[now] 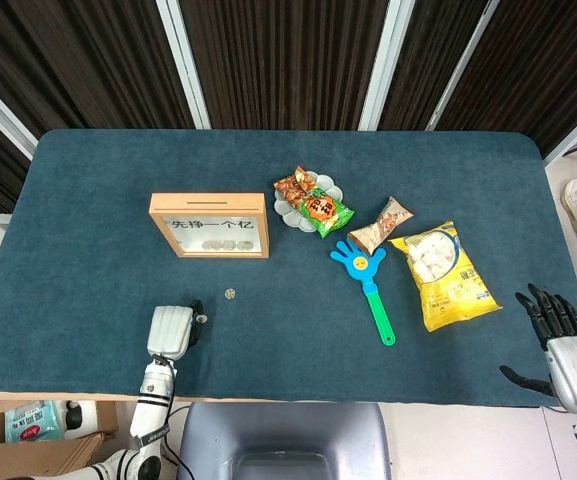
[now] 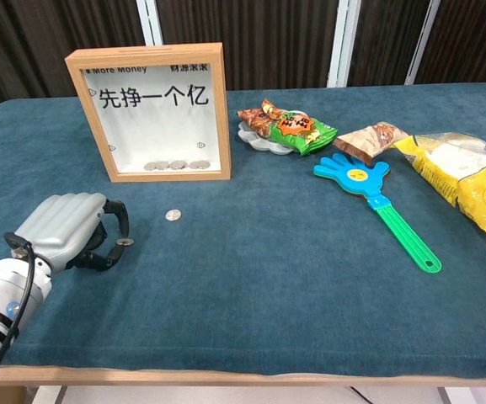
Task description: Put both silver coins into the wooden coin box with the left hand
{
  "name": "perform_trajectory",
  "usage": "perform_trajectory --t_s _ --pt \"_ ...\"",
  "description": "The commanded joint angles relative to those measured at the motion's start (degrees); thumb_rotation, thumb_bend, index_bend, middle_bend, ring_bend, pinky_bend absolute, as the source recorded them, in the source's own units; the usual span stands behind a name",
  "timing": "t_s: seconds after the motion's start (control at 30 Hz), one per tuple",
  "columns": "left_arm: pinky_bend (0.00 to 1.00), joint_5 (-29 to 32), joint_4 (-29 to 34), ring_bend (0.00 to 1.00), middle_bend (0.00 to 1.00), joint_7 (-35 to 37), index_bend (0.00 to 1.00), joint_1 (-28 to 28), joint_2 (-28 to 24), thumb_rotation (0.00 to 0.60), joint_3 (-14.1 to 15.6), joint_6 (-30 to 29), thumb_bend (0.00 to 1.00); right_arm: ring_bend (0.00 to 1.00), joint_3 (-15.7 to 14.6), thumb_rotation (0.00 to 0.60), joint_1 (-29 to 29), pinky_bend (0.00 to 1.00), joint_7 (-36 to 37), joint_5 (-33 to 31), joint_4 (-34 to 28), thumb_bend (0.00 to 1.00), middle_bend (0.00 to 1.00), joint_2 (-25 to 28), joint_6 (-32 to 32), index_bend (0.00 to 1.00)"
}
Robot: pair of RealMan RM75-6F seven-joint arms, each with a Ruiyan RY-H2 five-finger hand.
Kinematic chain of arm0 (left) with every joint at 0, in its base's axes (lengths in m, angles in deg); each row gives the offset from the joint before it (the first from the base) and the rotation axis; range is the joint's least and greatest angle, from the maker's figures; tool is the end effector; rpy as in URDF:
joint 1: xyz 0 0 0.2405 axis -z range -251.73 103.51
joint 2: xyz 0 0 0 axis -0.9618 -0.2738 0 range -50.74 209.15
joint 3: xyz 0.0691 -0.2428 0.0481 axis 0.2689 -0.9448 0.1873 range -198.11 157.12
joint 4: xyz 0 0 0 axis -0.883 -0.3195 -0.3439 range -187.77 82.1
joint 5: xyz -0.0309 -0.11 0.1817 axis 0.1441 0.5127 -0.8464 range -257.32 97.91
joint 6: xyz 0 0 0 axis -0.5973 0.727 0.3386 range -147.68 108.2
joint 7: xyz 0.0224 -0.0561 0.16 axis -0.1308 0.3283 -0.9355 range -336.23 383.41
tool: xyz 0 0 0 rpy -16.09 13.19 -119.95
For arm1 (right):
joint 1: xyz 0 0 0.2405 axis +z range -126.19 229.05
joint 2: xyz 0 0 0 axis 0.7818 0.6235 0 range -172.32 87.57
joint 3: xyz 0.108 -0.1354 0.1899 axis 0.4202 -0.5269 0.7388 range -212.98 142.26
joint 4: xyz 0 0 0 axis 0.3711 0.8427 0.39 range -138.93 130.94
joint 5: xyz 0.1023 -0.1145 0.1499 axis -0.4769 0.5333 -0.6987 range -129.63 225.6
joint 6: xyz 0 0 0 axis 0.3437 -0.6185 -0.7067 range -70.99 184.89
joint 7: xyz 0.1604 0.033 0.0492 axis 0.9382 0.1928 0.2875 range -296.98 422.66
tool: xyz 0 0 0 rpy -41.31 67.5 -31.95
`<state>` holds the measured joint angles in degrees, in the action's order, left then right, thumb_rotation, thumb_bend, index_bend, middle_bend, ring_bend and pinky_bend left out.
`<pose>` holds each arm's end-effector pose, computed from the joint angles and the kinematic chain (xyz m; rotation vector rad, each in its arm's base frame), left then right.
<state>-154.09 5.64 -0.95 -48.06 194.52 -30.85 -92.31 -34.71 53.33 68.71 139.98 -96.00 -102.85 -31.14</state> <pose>-0.2019 0.3116 -0.1004 -1.5498 -0.8512 -0.8688 -0.3133 -0.1838 0.1707 1.4266 -0.9130 0.9538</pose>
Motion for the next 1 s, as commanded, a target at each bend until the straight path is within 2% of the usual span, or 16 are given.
perform_trajectory --t_s 0.03,0.3,0.73,0.93,1.0 --pt "1.0 -0.3 -1.2 1.0 1.0 0.9 0.53 0.3 0.4 0.6 0.0 0.1 0.42 0.0 0.0 0.6 0.0 0.0 0.0 0.0 0.0 0.15 0.0 0.0 0.0 0.0" --pt "1.0 -1.3 -3.4 1.0 1.0 3.1 0.55 0.7 1.5 0.6 -0.1 -0.7 0.46 0.0 0.0 0.6 0.0 0.0 0.2 -0.1 0.1 0.15 0.0 0.1 0.1 0.0" --pt "1.0 -2.2 -6.2 1.0 1.0 6.4 0.59 1.0 2.6 0.6 -0.2 -1.4 0.46 0.0 0.0 0.6 0.0 0.0 0.2 -0.1 0.1 0.15 0.0 0.1 0.1 0.0" --pt "1.0 -3.7 -3.1 1.0 1.0 6.9 0.6 0.7 0.5 0.6 0.0 -3.6 0.46 0.0 0.1 0.6 0.1 0.0 0.3 -0.2 0.1 0.15 0.0 0.1 0.2 0.0" --pt "1.0 -4.5 1.0 1.0 1.0 6.8 0.6 0.4 -2.0 0.6 -0.2 -4.7 0.46 0.0 0.0 0.6 0.1 0.0 0.3 -0.2 0.1 0.15 0.0 0.1 0.2 0.0"
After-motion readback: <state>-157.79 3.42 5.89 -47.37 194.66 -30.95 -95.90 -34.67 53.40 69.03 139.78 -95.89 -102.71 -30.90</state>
